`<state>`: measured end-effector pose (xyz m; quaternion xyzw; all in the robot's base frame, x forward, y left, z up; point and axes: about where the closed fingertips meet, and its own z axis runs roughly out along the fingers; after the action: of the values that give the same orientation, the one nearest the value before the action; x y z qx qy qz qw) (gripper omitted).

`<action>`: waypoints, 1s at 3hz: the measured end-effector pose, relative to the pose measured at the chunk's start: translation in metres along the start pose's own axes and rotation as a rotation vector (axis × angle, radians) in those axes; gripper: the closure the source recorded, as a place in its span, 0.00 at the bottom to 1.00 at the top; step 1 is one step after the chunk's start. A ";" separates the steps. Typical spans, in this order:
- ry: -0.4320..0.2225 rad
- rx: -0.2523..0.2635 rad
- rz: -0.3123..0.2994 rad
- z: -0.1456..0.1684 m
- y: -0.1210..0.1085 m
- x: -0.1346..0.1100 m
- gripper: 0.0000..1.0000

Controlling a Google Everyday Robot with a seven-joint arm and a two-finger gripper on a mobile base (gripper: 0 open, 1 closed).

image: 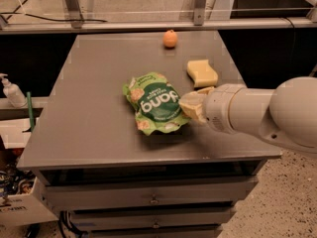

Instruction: Move green rice chip bag near sponge

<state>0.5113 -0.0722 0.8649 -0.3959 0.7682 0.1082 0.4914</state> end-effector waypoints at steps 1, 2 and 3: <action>-0.005 0.083 0.038 -0.014 -0.036 0.009 1.00; -0.015 0.154 0.070 -0.020 -0.061 0.015 1.00; -0.021 0.211 0.101 -0.022 -0.079 0.022 1.00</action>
Offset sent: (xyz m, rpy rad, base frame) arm 0.0449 -0.0922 0.0123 0.0465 -0.0750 -0.2633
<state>0.5482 -0.1478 0.8750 -0.3019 0.7890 0.0555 0.5322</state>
